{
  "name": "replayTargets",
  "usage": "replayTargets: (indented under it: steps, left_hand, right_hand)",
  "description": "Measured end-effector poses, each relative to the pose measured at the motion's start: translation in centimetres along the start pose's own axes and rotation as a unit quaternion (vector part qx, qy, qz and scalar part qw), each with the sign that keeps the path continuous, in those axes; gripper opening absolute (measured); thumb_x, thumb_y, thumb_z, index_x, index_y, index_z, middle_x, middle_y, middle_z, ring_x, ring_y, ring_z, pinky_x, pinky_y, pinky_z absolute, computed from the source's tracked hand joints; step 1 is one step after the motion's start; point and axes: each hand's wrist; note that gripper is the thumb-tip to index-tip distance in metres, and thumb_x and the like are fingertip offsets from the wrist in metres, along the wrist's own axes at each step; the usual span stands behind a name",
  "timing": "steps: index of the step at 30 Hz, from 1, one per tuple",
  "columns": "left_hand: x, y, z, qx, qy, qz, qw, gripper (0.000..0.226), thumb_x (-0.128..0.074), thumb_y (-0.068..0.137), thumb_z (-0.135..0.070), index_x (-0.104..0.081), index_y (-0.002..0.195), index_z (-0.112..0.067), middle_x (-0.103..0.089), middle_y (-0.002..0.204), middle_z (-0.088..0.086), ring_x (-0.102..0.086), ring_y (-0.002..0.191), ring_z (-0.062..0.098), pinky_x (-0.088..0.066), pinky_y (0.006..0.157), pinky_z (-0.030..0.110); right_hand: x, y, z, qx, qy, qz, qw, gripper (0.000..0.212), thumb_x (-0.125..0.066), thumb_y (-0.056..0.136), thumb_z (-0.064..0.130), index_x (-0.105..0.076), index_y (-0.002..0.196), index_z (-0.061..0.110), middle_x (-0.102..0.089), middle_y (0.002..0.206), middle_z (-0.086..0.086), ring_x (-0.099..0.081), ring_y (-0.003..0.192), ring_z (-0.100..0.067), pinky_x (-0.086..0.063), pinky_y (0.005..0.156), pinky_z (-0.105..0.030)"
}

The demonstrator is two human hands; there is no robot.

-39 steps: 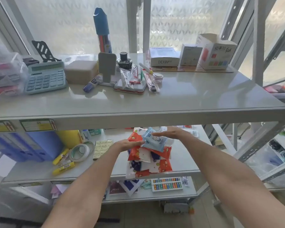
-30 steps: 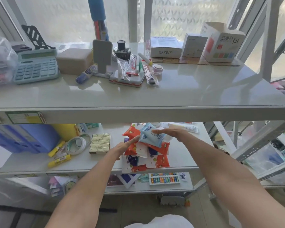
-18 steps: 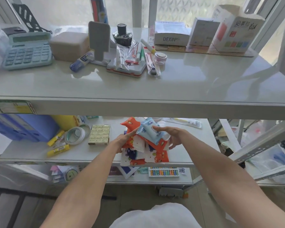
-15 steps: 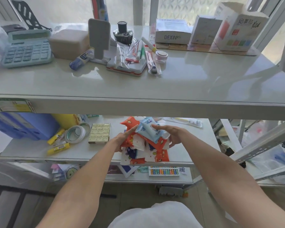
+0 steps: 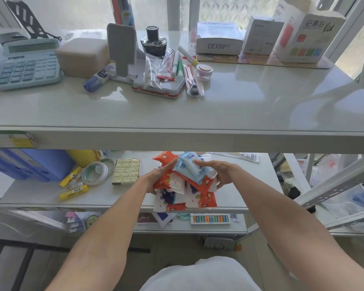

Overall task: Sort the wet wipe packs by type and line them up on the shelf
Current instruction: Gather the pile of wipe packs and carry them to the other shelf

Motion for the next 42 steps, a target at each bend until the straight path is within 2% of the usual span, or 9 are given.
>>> replayTargets:
  steps: [8,13,17,21,23,27,30,34,42]
  left_hand:
    - [0.4,2.8,1.0,0.01,0.007,-0.021,1.0,0.116,-0.076,0.045,-0.088,-0.047,0.139,-0.025,-0.063,0.133,0.006,-0.058,0.124,0.029,-0.035,0.11,0.057]
    - [-1.1,1.9,0.8,0.019,-0.012,0.019,1.0,0.045,-0.056,0.091,-0.064,-0.053,0.11,-0.024,-0.065,0.101,0.003,-0.061,0.088,0.017,-0.045,0.075,0.034]
    - [-1.6,2.8,1.8,-0.027,-0.028,0.054,0.998,0.085,-0.076,0.068,-0.074,-0.055,0.133,-0.024,-0.074,0.117,0.009,-0.071,0.107,0.026,-0.054,0.099,0.046]
    - [-2.1,2.9,1.4,-0.066,-0.042,0.038,0.996,0.094,-0.084,0.064,-0.067,-0.055,0.135,-0.013,-0.076,0.105,0.01,-0.075,0.087,0.022,-0.059,0.071,0.034]
    - [-2.2,3.3,1.2,-0.074,-0.038,0.038,0.996,0.105,-0.086,0.056,-0.072,-0.054,0.137,-0.012,-0.075,0.11,0.011,-0.075,0.093,0.024,-0.059,0.074,0.035]
    - [-3.4,3.1,1.4,-0.085,-0.025,0.058,0.994,0.09,-0.079,0.069,-0.069,-0.055,0.135,-0.013,-0.077,0.099,0.008,-0.076,0.089,0.022,-0.061,0.078,0.036]
    - [-4.1,3.5,1.6,-0.089,-0.02,0.069,0.993,0.104,-0.081,0.058,-0.077,-0.051,0.14,-0.02,-0.074,0.119,0.011,-0.072,0.109,0.03,-0.055,0.1,0.05]
    - [-5.1,2.8,1.5,-0.086,-0.016,0.11,0.99,0.094,-0.075,0.065,-0.076,-0.054,0.14,-0.023,-0.072,0.126,0.011,-0.069,0.116,0.03,-0.053,0.103,0.048]
    - [-7.2,3.5,1.3,-0.105,0.019,0.168,0.98,0.099,-0.074,0.061,-0.082,-0.054,0.14,-0.025,-0.072,0.126,0.01,-0.069,0.117,0.031,-0.049,0.107,0.054]
  right_hand:
    - [-0.8,1.4,-1.1,0.019,0.041,-0.004,0.999,0.095,-0.084,0.054,0.074,-0.058,0.129,0.022,-0.065,0.127,-0.017,-0.066,0.115,-0.036,-0.047,0.107,-0.059]
    - [-1.0,0.7,-1.7,0.049,0.11,0.055,0.991,0.065,-0.078,0.073,0.061,-0.064,0.121,0.02,-0.076,0.107,-0.012,-0.077,0.091,-0.027,-0.063,0.081,-0.044]
    - [-0.5,1.3,-3.9,0.057,0.158,0.088,0.982,0.08,-0.084,0.066,0.063,-0.063,0.126,0.014,-0.076,0.107,-0.014,-0.075,0.093,-0.028,-0.06,0.092,-0.046]
    - [-1.1,1.1,-5.8,0.068,0.219,0.099,0.968,0.061,-0.071,0.079,0.062,-0.066,0.115,0.013,-0.078,0.094,-0.014,-0.075,0.085,-0.028,-0.062,0.081,-0.043]
    - [-1.1,1.0,-6.2,0.068,0.243,0.094,0.963,0.05,-0.061,0.09,0.059,-0.065,0.112,0.014,-0.079,0.089,-0.012,-0.075,0.081,-0.026,-0.064,0.075,-0.04]
    - [-0.7,0.5,-6.9,0.109,0.242,0.088,0.96,0.056,-0.066,0.083,0.058,-0.063,0.119,0.015,-0.078,0.096,-0.012,-0.073,0.089,-0.028,-0.061,0.085,-0.043]
    - [-0.3,0.0,-7.4,0.116,0.227,0.077,0.964,0.062,-0.07,0.08,0.06,-0.063,0.122,0.015,-0.077,0.102,-0.014,-0.074,0.09,-0.028,-0.061,0.085,-0.043]
    - [0.6,-0.5,-8.6,0.126,0.2,0.059,0.97,0.09,-0.083,0.058,0.071,-0.065,0.126,0.014,-0.075,0.115,-0.016,-0.072,0.101,-0.032,-0.057,0.097,-0.046]
    - [0.0,-2.7,-11.1,0.124,0.277,0.013,0.953,0.052,-0.065,0.087,0.062,-0.066,0.122,0.023,-0.076,0.113,-0.014,-0.072,0.104,-0.031,-0.058,0.095,-0.049]
Point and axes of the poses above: each hand's wrist, its own y-axis towards the middle knuckle, its own x-axis out of the back of the hand, z = x × y
